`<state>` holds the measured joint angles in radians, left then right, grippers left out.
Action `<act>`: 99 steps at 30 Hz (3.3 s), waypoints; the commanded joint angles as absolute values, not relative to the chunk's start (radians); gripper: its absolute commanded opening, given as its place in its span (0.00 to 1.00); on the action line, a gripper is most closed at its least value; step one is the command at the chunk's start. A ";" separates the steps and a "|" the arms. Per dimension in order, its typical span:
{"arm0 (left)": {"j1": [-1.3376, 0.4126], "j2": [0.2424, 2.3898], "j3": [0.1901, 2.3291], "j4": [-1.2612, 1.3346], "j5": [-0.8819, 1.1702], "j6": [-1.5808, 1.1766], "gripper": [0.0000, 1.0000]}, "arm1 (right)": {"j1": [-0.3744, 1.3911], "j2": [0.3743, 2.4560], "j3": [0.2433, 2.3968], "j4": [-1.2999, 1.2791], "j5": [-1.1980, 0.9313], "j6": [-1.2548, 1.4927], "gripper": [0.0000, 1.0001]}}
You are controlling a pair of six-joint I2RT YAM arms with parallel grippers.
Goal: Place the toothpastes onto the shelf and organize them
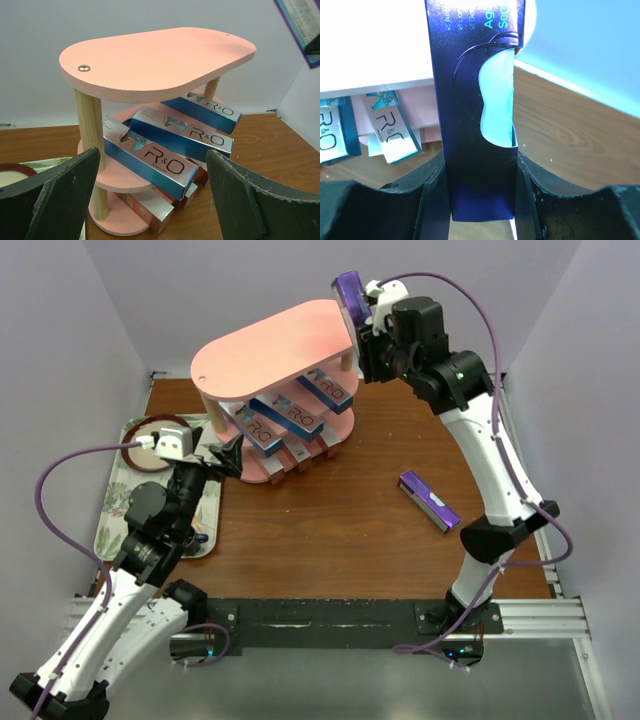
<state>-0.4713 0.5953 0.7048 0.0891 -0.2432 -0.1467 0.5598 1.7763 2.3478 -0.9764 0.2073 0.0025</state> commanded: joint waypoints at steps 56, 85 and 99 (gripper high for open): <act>-0.436 0.614 0.693 0.135 -0.187 -0.166 0.92 | 0.511 1.974 2.453 -0.594 0.005 -0.124 0.50; -0.428 0.601 0.693 0.140 -0.147 -0.178 0.92 | 0.417 1.155 1.341 -0.583 0.350 0.141 0.99; -0.426 0.609 0.695 0.138 -0.135 -0.178 0.92 | 0.072 1.108 0.872 -0.514 0.177 0.410 0.99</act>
<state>-0.4328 0.6086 0.7044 0.0929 -0.1509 -0.1654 0.1410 1.1336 0.9604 -0.6025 0.2420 0.3248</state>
